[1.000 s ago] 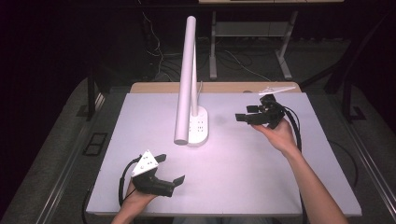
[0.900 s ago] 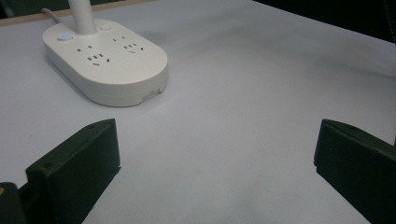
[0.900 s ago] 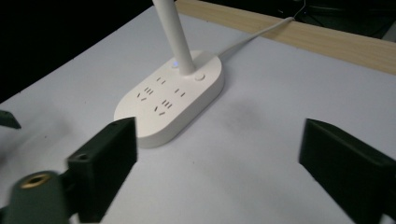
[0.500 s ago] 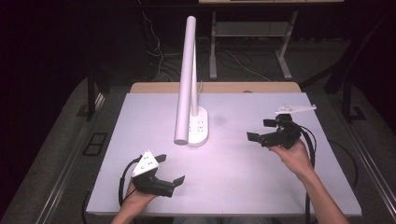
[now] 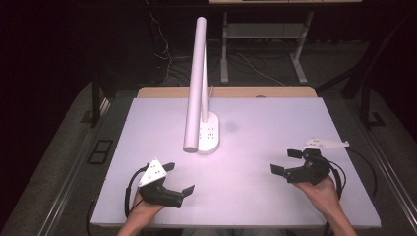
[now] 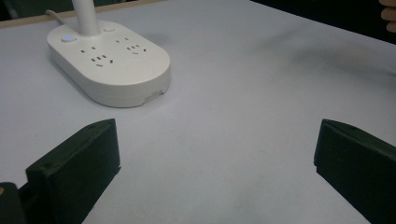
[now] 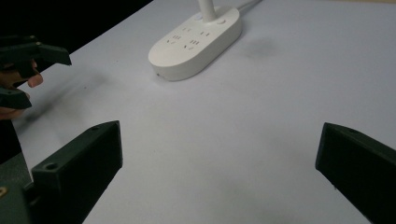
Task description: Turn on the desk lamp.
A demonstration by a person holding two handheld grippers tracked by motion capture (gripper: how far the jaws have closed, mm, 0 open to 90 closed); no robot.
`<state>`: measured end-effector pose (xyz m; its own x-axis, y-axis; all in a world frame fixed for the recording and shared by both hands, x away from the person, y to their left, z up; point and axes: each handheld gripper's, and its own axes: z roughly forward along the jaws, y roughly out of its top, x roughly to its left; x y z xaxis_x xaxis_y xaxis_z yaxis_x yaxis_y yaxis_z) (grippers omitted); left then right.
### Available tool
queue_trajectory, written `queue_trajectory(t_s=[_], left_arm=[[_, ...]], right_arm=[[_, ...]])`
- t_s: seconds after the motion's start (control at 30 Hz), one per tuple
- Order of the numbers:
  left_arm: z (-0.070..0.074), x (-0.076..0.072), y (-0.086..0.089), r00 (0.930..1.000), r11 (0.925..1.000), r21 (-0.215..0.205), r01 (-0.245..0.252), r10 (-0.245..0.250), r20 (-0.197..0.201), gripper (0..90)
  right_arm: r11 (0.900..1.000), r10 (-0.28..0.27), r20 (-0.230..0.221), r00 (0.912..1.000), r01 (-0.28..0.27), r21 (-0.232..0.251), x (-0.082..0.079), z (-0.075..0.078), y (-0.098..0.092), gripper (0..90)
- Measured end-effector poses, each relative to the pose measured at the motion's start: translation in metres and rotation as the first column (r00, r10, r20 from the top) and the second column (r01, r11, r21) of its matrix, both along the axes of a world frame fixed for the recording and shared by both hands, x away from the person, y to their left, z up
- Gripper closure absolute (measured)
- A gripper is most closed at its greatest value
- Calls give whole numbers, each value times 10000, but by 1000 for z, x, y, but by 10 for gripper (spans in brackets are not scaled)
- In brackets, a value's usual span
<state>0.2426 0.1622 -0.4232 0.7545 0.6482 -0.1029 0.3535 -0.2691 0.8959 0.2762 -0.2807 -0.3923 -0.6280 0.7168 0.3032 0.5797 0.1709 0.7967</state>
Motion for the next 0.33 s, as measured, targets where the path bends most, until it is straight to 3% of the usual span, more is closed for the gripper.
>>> queue_trajectory(t_s=[0.33], left_arm=[[0, 2, 1, 10000, 10000, -18, -31, 31, 24, 0]], right_arm=[[9993, -347, -52, 9994, 348, 152, -29, -18, -12, 1]])
